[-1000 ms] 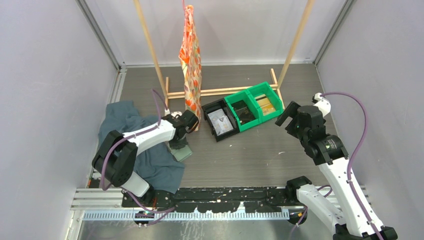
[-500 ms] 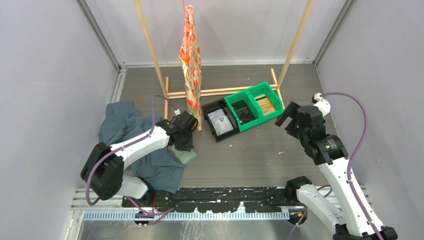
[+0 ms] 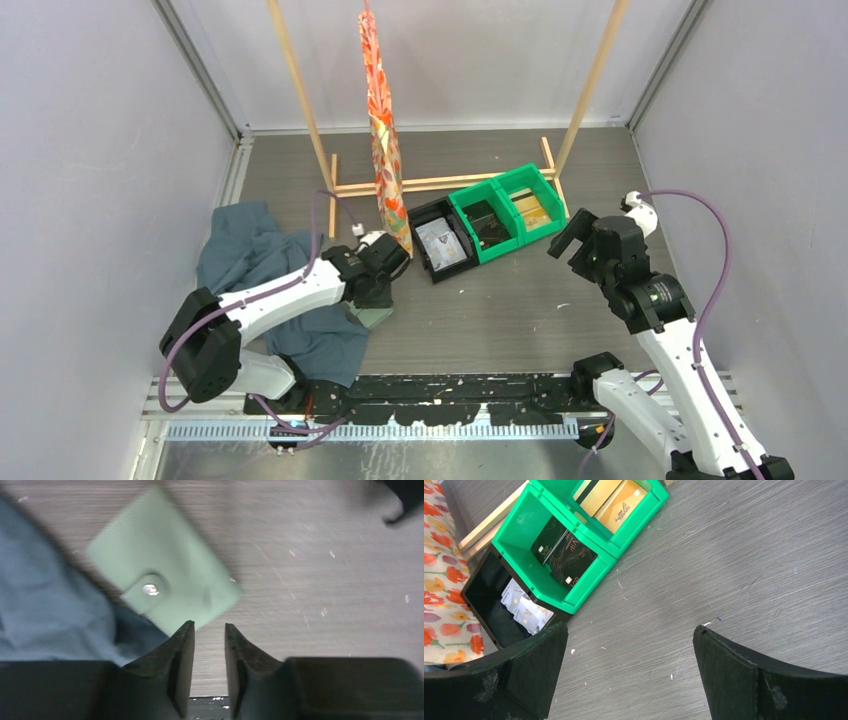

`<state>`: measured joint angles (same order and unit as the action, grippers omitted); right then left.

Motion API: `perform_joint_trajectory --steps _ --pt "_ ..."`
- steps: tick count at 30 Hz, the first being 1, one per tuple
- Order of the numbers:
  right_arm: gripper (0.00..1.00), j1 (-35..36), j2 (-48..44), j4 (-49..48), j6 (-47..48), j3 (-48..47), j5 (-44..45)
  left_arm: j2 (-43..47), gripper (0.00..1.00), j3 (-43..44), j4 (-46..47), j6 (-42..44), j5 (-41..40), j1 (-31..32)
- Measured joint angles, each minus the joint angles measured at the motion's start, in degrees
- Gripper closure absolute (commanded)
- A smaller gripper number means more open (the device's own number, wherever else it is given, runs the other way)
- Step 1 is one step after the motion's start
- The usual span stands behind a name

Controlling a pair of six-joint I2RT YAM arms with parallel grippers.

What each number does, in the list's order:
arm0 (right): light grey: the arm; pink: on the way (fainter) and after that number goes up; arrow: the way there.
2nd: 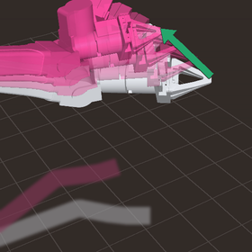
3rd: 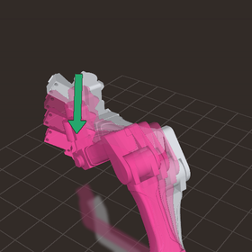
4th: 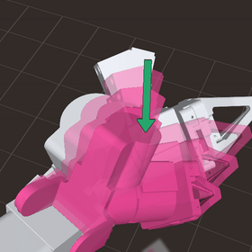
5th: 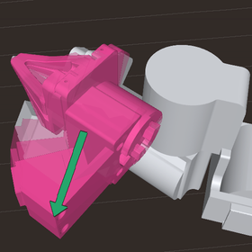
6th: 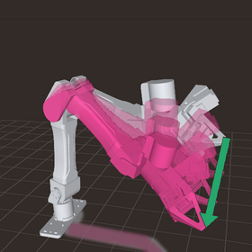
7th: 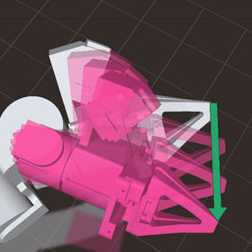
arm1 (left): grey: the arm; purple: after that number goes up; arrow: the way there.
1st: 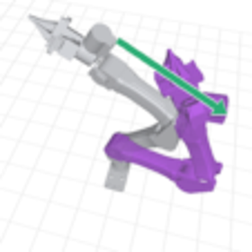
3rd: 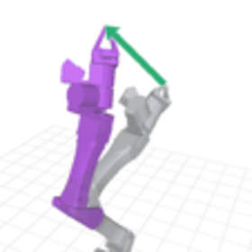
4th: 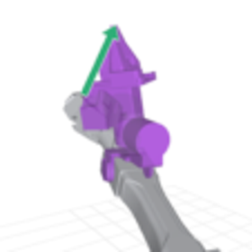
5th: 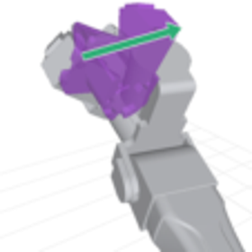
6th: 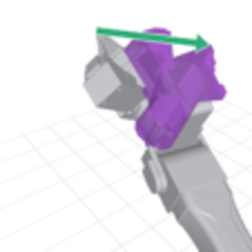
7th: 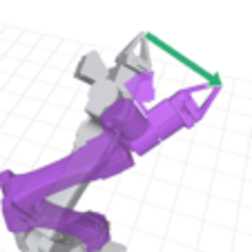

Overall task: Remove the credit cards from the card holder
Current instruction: Move the card holder to the center of the board.

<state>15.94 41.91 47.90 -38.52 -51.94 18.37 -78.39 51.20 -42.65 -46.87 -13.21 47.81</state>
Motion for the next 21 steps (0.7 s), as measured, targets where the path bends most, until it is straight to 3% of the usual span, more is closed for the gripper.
perform_joint_trajectory --steps 3,6,13,21 --pt "0.00 0.02 -0.81 0.26 -0.02 0.15 -0.04 1.05 0.44 -0.07 -3.13 -2.71 -4.09 -2.71" --pt "0.00 0.02 -0.79 0.24 -0.02 0.17 -0.04 2.47 0.44 -0.63 -4.20 -4.74 -6.32 -5.60" --pt "0.00 0.02 -0.55 0.22 -0.24 0.17 -0.28 2.54 0.54 -3.10 -4.35 -7.10 -6.75 -8.35" --pt "0.00 0.00 -0.15 0.02 -0.35 0.17 -3.04 -3.91 0.66 -4.04 -2.14 -8.57 -6.10 -8.48"
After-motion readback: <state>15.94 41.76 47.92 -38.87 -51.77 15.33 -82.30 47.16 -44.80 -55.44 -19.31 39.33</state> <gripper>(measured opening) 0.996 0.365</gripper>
